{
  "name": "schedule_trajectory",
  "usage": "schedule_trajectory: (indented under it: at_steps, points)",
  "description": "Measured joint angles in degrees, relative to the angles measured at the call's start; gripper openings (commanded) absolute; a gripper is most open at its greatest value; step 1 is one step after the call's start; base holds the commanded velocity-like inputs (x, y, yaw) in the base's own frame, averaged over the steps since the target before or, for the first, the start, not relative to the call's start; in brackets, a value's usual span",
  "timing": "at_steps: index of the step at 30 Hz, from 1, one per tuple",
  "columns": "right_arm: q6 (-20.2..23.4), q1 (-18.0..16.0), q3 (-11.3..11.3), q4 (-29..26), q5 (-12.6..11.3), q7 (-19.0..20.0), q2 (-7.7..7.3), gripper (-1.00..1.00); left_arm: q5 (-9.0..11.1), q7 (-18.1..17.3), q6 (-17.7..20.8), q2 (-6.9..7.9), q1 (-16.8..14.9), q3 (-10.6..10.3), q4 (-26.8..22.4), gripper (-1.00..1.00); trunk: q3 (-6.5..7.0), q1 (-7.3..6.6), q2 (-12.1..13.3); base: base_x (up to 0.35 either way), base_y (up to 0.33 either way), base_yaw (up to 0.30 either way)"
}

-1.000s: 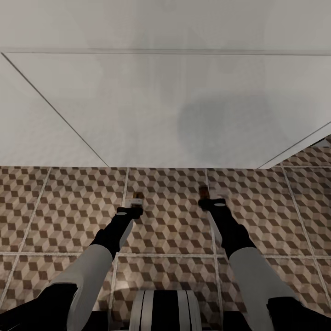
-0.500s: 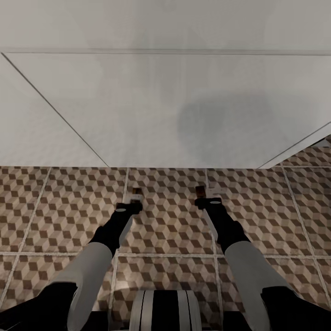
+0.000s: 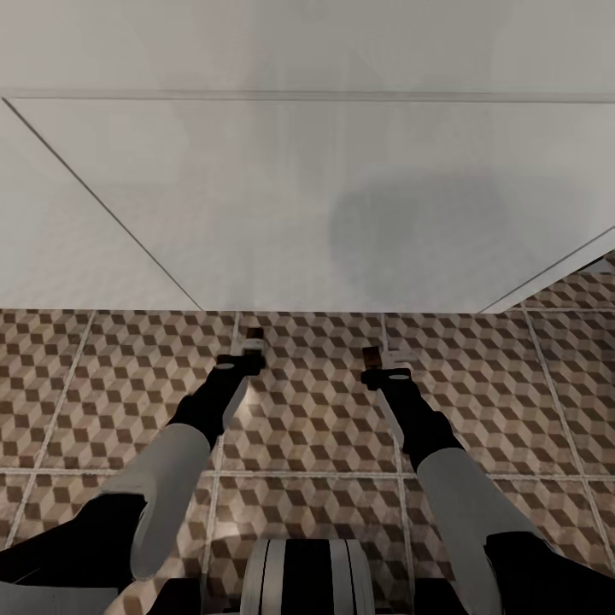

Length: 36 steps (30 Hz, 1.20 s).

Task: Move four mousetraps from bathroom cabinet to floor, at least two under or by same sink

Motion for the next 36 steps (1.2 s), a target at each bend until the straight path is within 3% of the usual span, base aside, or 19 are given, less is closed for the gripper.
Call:
schedule_trajectory:
  at_steps: [8,17,36]
  points:
    - [-0.05,0.01,0.00,0.01,0.00,0.00,0.00,-1.00,-0.04,-0.01,1.90,0.00,-1.19,0.00,1.66,-1.00,0.00,0.00,0.00,0.000,0.000,0.000]
    - [-0.05,-0.01,0.00,0.02,0.00,0.00,0.00,-1.00,-0.88,-0.04,1.25,-0.01,-1.30,-0.07,4.39,-1.00,0.00,0.00,0.00,0.010,0.001,0.000]
    - [-0.29,-0.02,0.00,0.04,-0.05,0.00,0.00,-1.00,-0.86,0.10,-1.27,0.06,-1.31,0.01,4.91,-1.00,0.00,0.00,0.00,0.091,0.026,0.000]
